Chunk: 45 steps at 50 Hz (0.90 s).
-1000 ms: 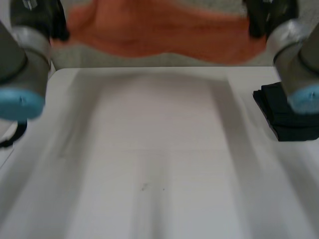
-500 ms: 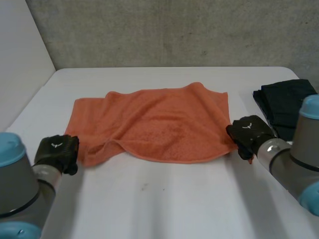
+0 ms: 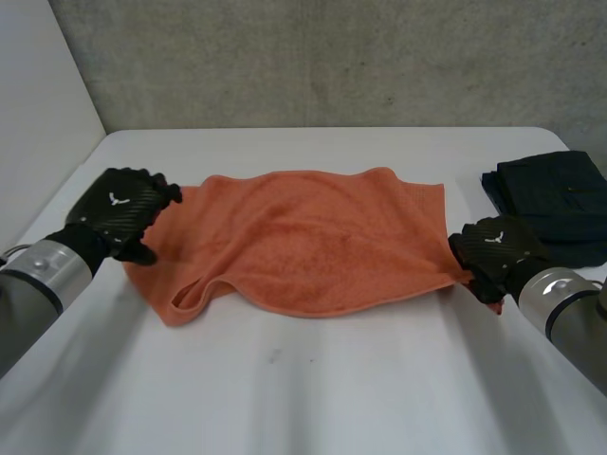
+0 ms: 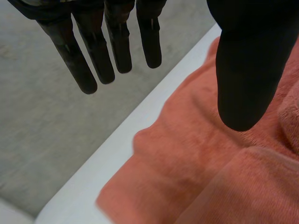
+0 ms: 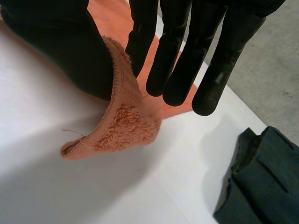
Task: Fold the laundry.
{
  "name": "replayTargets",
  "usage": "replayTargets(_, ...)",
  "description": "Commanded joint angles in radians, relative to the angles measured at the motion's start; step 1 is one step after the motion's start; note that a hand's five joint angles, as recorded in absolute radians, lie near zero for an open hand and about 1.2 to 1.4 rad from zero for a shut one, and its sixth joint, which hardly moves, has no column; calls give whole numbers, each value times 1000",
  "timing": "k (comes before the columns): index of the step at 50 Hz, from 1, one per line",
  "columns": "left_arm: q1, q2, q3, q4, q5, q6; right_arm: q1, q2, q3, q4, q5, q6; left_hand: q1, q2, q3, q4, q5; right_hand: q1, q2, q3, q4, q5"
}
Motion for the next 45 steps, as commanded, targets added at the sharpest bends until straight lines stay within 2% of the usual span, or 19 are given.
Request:
replayTargets(1,-1,-135,101,-53,96,59,-51,0,-9,-2,-22,2,213,214,216,210,206,412,221,218,208,227)
replayTargets(5,-3,-177,129,-137,108,186,-55,2,-7,-2,-33,0,245,246,248,243,238,412,221,218,208,227)
replayTargets(9,11,-203,137,-261,153,413,-66,0,-6,-2,-33,0,239,241,242,237,233,412,221,218,208,227)
replayTargets(13,37,-227,128,-373,188,570,-66,2,-7,-2,-34,0,228,229,231,225,221,412,221,218,208,227)
replayTargets(18,88,-235,97,-478,236,693,-64,2,-9,-4,-34,0,195,197,198,193,189,412,221,218,208,227)
replayTargets(22,98,-237,92,-483,259,710,-64,3,-9,-2,-33,0,186,188,190,184,180,412,221,218,208,227)
replayTargets(32,97,-260,97,-429,257,719,-63,9,-6,-2,-34,0,186,188,190,184,180,412,221,218,208,227)
replayTargets(37,89,-272,103,-383,248,720,-63,9,-4,-2,-33,0,274,276,277,272,268,412,221,218,208,227)
replayTargets(40,85,-273,103,-338,222,719,-63,9,-6,-2,-33,0,415,416,418,412,408,412,221,218,208,227)
replayTargets(45,71,-273,89,-227,127,708,-64,8,-7,3,-33,0,594,596,597,592,588,412,221,218,208,227)
